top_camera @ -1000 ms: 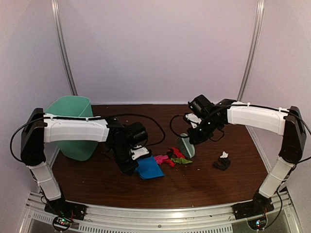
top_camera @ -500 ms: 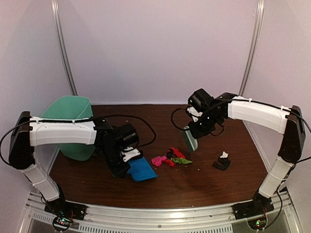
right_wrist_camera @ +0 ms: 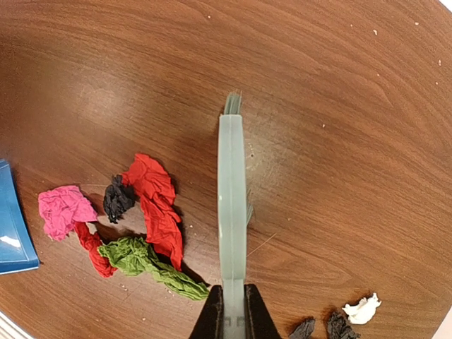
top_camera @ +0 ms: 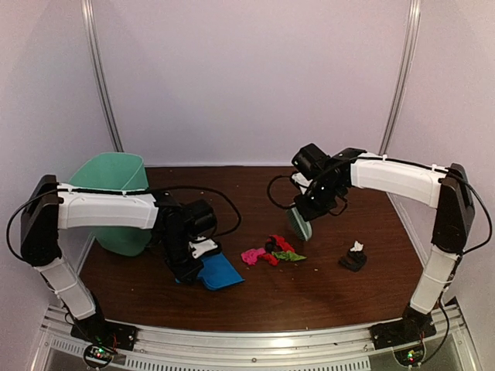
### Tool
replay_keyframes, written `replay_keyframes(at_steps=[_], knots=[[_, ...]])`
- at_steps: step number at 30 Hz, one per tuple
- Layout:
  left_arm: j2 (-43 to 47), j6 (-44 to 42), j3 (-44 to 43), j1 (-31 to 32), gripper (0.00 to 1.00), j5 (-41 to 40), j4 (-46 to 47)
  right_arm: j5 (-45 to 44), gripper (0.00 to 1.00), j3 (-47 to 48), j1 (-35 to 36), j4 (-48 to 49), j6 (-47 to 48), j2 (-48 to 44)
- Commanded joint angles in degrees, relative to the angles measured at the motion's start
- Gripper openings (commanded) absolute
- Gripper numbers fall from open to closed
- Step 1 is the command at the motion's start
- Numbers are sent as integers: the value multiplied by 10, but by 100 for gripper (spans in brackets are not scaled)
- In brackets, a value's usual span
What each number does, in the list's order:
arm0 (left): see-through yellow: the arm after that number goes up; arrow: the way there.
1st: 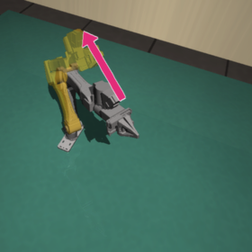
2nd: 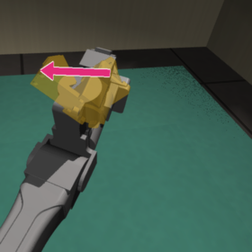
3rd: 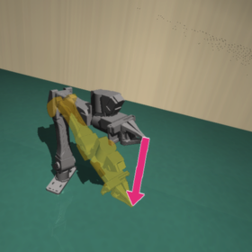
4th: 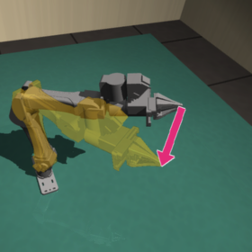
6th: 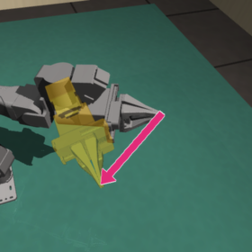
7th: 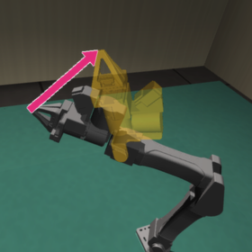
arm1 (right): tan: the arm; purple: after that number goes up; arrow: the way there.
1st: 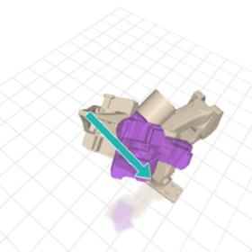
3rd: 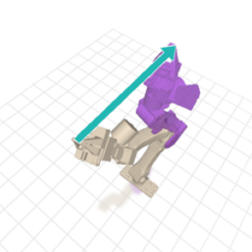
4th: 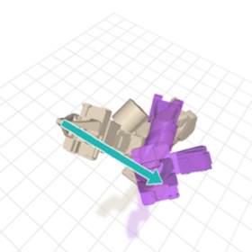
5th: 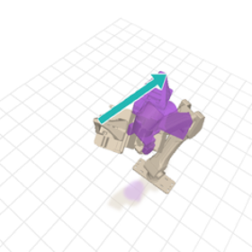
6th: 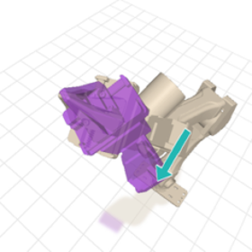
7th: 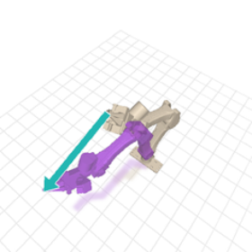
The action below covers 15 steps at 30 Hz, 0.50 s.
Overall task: Sweep away the paper scraps from the table
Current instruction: Sweep the paper scraps into the dustpan.
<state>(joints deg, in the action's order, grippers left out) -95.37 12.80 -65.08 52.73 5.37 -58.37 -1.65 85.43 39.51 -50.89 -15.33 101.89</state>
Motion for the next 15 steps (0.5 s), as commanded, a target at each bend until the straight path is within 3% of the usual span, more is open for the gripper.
replay_keyframes(at_steps=[1,15], knots=[[-32,-25,-31,-16,0,17,15,15,0,24,0,23,23,24],[-102,-61,-94,-18,0,32,20,142,0,45,48,10,29,58]])
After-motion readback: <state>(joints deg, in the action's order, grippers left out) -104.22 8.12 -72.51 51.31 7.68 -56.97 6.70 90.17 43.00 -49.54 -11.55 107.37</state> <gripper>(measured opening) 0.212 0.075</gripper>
